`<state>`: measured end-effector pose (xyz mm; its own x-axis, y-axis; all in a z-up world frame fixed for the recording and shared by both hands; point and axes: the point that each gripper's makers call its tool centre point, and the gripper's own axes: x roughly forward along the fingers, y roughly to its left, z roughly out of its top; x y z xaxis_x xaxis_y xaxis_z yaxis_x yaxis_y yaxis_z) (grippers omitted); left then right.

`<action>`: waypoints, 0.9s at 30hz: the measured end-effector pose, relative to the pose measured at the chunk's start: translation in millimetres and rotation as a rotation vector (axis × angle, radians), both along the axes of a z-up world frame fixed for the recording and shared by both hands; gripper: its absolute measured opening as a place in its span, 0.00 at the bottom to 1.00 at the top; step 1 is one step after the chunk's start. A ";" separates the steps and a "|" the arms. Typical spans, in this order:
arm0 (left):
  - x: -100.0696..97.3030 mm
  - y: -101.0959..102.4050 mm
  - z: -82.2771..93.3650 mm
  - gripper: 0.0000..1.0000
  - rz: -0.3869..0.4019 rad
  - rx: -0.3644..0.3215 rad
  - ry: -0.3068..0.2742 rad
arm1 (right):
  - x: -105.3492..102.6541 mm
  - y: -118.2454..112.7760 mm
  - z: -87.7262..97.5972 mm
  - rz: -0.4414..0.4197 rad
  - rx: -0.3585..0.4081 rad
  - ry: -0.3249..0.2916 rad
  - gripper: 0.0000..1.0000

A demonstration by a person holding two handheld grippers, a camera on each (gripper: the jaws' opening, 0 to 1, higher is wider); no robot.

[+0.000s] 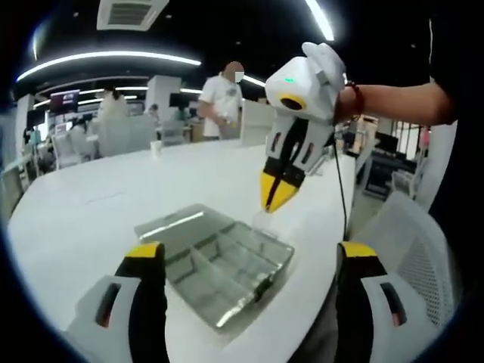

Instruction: Insert the divider into the dual guide fixture by aligning both edges with the guide slots and pushing it downward to the bottom, including one-sided entry, uneven engagement, binding, and posture correction.

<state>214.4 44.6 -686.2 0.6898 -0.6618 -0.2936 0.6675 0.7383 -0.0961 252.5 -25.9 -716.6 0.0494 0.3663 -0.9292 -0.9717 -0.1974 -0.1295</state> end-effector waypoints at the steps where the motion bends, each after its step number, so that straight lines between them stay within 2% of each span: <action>1: 0.1 -0.2 0.2 0.91 0.000 0.000 0.000 | 0.7 -0.2 -0.2 0.001 -0.004 -0.003 0.00; 5: -0.9 0.1 -6.0 0.89 -0.004 0.015 0.023 | 1.7 1.3 -0.9 -0.001 0.001 0.005 0.00; 16: 1.0 1.7 -3.3 0.88 0.011 0.000 0.023 | -0.1 3.7 -7.3 0.013 -0.005 0.027 0.00; 27: -0.3 2.6 -3.9 0.87 0.013 -0.002 0.034 | 1.9 3.4 -9.1 0.009 -0.002 0.024 0.00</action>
